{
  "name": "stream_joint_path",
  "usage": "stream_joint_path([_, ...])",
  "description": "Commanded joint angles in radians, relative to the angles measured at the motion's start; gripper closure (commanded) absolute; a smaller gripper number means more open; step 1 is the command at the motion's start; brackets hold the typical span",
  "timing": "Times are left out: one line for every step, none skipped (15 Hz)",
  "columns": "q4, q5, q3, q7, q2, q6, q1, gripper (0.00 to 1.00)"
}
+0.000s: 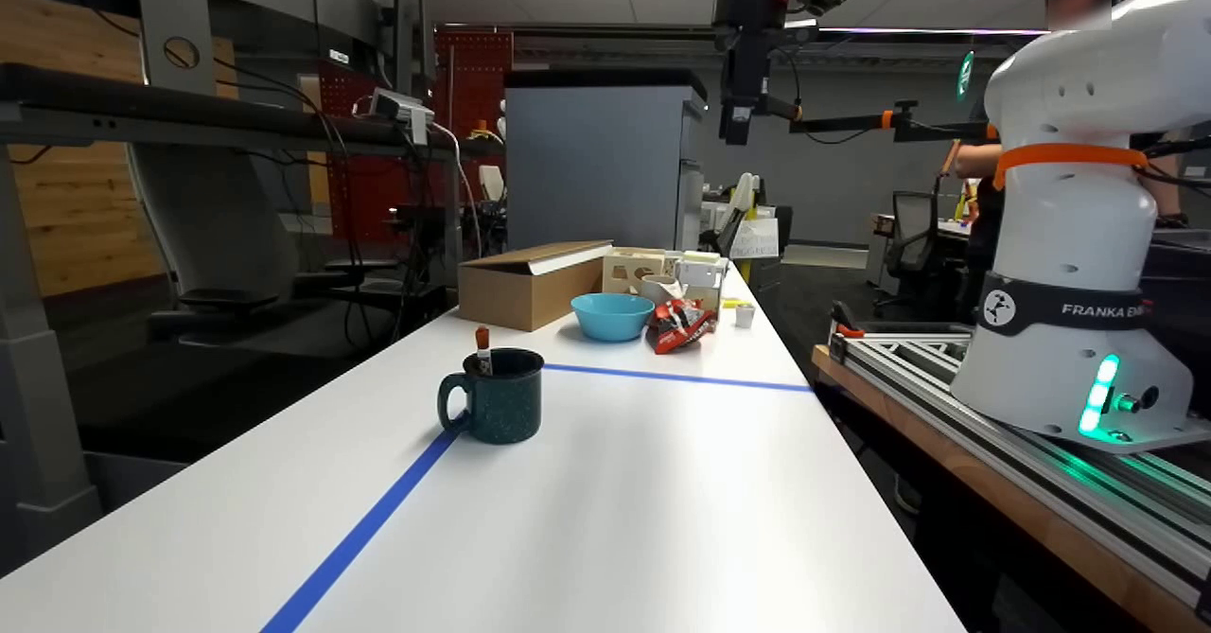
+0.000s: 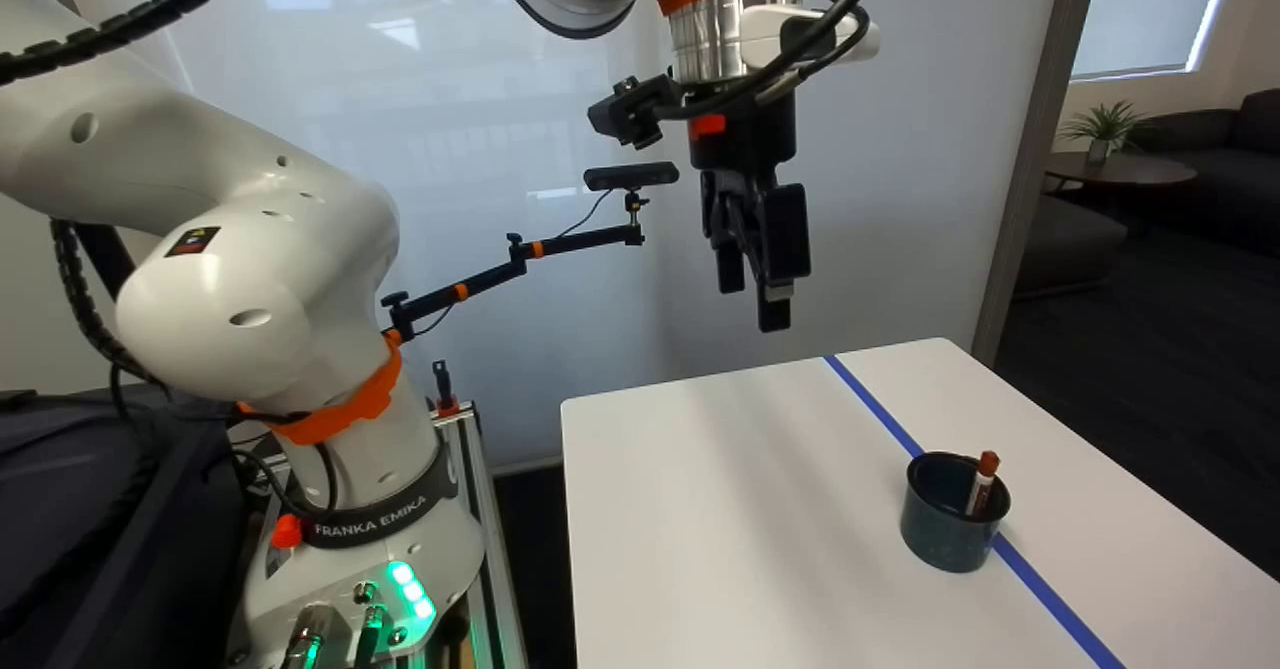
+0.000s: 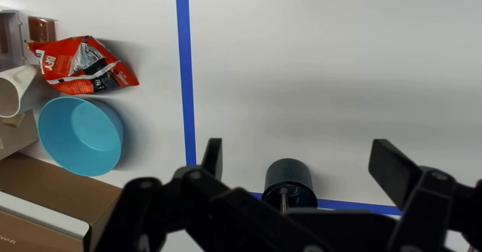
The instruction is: Remove the marker from the mug and put it on the table inside the border
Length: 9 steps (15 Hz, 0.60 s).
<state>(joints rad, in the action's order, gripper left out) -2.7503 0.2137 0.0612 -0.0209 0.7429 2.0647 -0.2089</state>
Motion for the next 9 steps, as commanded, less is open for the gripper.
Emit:
stream_joint_path([0.002, 0.005, 0.007, -0.005, 0.0, -0.004, 0.009, 0.0])
stream_joint_path([0.011, 0.004, 0.015, 0.003, -0.023, 0.004, 0.009, 0.0])
stream_joint_path([0.017, 0.015, 0.016, -0.001, -0.046, 0.019, 0.001, 0.0])
stream_joint_path([0.018, 0.026, 0.022, -0.004, -0.068, 0.05, -0.009, 0.0])
stream_joint_path([0.018, 0.035, 0.029, -0.012, -0.093, 0.094, -0.02, 0.0])
stream_joint_path([0.027, 0.039, 0.048, 0.006, -0.129, 0.134, -0.025, 0.0])
stream_joint_path([0.022, 0.045, 0.06, 0.003, -0.152, 0.204, -0.036, 0.0])
stream_joint_path([0.025, 0.047, 0.074, 0.013, -0.185, 0.266, -0.042, 0.0])
stream_joint_path([0.025, 0.049, 0.084, 0.019, -0.216, 0.332, -0.048, 0.0])
